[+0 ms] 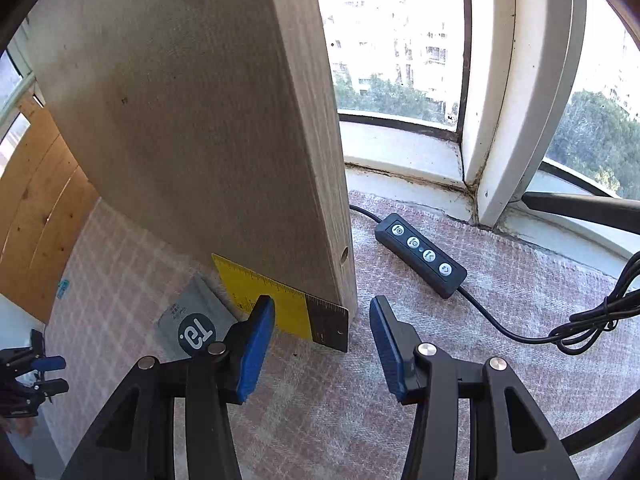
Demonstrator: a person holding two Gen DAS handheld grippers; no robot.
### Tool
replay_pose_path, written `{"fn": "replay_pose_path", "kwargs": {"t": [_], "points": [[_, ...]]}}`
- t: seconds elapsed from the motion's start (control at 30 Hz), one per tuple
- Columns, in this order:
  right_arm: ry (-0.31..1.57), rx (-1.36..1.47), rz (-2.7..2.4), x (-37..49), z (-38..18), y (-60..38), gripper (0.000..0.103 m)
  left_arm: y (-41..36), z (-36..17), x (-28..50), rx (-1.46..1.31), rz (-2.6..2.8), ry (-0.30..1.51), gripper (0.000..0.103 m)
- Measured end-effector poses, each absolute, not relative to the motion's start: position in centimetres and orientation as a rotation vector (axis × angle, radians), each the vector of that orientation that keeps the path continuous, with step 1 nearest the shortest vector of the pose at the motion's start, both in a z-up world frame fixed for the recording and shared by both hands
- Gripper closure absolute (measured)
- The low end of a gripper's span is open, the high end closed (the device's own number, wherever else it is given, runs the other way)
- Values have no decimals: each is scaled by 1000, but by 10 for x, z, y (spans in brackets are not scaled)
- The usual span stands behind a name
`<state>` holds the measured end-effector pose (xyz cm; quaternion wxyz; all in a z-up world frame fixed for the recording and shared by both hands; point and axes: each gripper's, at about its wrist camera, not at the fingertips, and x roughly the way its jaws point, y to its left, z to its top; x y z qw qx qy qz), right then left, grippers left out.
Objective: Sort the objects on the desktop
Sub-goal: 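Move the right tool toward the grey and yellow packets by the wooden panel, then grasp the dark grey packet with the right tool and lift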
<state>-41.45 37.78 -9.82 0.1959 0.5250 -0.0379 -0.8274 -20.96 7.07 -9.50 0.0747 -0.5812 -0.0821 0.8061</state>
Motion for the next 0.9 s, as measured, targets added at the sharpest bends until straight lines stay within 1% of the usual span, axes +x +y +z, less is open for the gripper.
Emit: {"fn": "replay_pose_path", "kwargs": {"t": [0.1, 0.17, 0.23, 0.43, 0.5, 0.6, 0.63, 0.7, 0.8, 0.9], "points": [[-180, 1470, -2246, -406, -96, 379, 57, 73, -97, -212, -1745, 2403, -267, 60], [-261, 1470, -2137, -397, -95, 379, 57, 76, -97, -212, -1739, 2394, -268, 60], [-280, 1456, -2049, -386, -90, 375, 57, 78, -96, -211, -1731, 2390, -262, 60], [-207, 1447, -2104, -375, -77, 359, 57, 81, -96, -213, -1726, 2392, -251, 60], [-123, 1458, -2166, -374, -80, 344, 57, 80, -96, -213, -1728, 2393, -258, 60], [-2, 1472, -2209, -376, -90, 326, 57, 81, -97, -215, -1728, 2394, -251, 60], [12, 1473, -2207, -378, -95, 323, 57, 81, -97, -215, -1729, 2396, -250, 60], [41, 1484, -2202, -383, -106, 310, 54, 80, -97, -216, -1730, 2398, -257, 60], [76, 1526, -2210, -390, -121, 292, 54, 78, -98, -216, -1732, 2402, -266, 60], [63, 1545, -2217, -397, -131, 288, 53, 76, -99, -213, -1735, 2400, -271, 60]]}}
